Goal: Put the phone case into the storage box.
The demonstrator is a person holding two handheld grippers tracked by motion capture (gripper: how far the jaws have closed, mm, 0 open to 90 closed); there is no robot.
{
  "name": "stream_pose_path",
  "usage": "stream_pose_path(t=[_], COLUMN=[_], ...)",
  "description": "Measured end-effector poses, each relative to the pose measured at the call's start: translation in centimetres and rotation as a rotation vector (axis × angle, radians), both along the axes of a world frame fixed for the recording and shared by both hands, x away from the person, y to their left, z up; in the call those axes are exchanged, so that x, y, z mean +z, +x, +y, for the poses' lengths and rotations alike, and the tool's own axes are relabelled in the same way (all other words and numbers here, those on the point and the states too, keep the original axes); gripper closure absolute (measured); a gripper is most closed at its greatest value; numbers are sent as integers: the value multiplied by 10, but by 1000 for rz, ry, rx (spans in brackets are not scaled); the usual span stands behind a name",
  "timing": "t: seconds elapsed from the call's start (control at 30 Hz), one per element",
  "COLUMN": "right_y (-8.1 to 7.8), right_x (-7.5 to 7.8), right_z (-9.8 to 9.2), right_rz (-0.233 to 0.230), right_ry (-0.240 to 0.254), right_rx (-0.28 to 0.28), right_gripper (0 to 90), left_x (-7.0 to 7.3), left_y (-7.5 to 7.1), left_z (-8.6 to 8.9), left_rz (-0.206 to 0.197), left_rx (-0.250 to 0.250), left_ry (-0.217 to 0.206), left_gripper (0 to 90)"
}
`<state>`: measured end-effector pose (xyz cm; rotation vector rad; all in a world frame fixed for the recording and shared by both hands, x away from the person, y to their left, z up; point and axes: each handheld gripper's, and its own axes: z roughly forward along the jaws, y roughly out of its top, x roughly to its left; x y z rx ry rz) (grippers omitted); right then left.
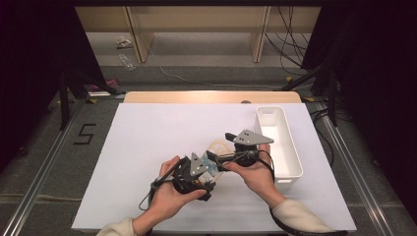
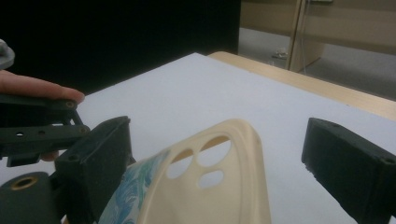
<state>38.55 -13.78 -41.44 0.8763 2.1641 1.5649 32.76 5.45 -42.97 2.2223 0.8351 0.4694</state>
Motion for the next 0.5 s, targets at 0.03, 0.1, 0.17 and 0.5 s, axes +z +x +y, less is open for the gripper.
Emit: stream_pose_path(t=[0.03, 0.1, 0.17, 0.5], right_y=[0, 1, 1, 2], right_x=[0, -1, -1, -3], right_z=[0, 1, 2, 6], right_rz=[5, 9, 13, 31], right_ry=[2, 2, -2, -4], right_rx=[1, 3, 0, -6], right_gripper=[104, 110, 121, 168], left_x=[0, 0, 0, 0], left_y=[0, 0, 0, -1], left_z=[0, 0, 0, 0], left_rz=[-1, 1, 0, -2], left_rx=[1, 1, 2, -1], left_ry=[0, 1, 0, 2], left_gripper=[115, 115, 115, 114])
